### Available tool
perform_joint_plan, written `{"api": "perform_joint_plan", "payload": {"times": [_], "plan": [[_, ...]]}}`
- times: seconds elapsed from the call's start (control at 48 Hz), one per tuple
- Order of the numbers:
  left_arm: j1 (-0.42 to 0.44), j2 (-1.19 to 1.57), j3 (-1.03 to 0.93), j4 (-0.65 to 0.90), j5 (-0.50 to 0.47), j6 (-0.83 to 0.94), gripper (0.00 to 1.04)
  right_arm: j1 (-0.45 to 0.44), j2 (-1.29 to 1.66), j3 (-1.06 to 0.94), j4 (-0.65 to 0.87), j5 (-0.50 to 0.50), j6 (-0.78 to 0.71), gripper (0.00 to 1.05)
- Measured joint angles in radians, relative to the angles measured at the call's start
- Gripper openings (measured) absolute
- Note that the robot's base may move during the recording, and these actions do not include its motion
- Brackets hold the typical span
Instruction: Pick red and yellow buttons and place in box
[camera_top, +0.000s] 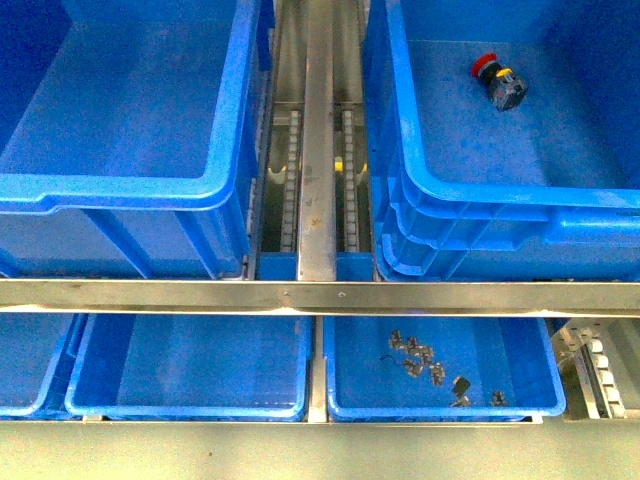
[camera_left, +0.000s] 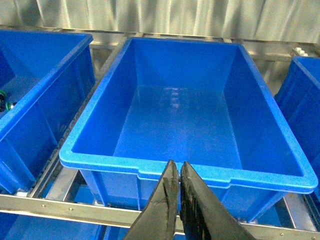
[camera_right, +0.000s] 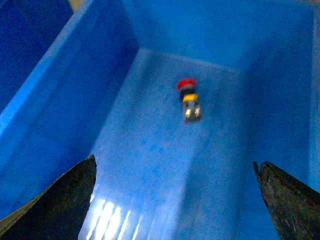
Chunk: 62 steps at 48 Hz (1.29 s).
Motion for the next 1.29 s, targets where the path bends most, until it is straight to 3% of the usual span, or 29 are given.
{"api": "perform_joint_plan", "payload": {"times": [0.208, 0.334, 0.375, 0.5, 0.542, 0.709, 0.813, 0.896, 0.959, 1.001, 1.126, 1.292], "plan": [[0.000, 0.000, 0.000, 0.000, 0.000, 0.000, 0.03, -0.135, -0.489, -0.358, -0.266, 0.008, 0.158, 0.98], [0.000, 0.000, 0.000, 0.000, 0.001, 0.000, 0.03, -0.146, -0.612, -0.391, -0.290, 0.006, 0.196, 0.98], [0.000, 0.000, 0.000, 0.000, 0.001, 0.000, 0.03, -0.138, -0.627, -0.418, -0.195, 0.035, 0.203, 0.94], [0.000, 0.000, 0.000, 0.000, 0.000, 0.000, 0.23, -0.092, -0.664, -0.611, 0.267, 0.141, 0.205, 0.73], [0.000, 0.000, 0.000, 0.000, 0.000, 0.000, 0.31, -0.070, -0.694, -0.656, 0.352, 0.155, 0.205, 0.65], [0.000, 0.000, 0.000, 0.000, 0.000, 0.000, 0.58, -0.025, -0.785, -0.711, 0.369, 0.212, 0.206, 0.38], [0.000, 0.000, 0.000, 0.000, 0.000, 0.000, 0.83, 0.014, -0.853, -0.759, 0.334, 0.241, 0.207, 0.14], [0.000, 0.000, 0.000, 0.000, 0.000, 0.000, 0.98, 0.034, -0.902, -0.779, 0.309, 0.262, 0.208, 0.03], [0.000, 0.000, 0.000, 0.000, 0.000, 0.002, 0.97, 0.047, -0.929, -0.789, 0.293, 0.280, 0.208, 0.03], [0.000, 0.000, 0.000, 0.000, 0.000, 0.004, 0.94, 0.100, -0.960, -0.801, 0.271, 0.350, 0.210, 0.03], [0.000, 0.000, 0.000, 0.000, 0.000, 0.002, 0.64, 0.141, -1.044, -0.824, 0.214, 0.365, 0.211, 0.03], [0.000, 0.000, 0.000, 0.000, 0.000, 0.002, 0.94, 0.143, -1.103, -0.853, 0.203, 0.370, 0.211, 0.03]]}}
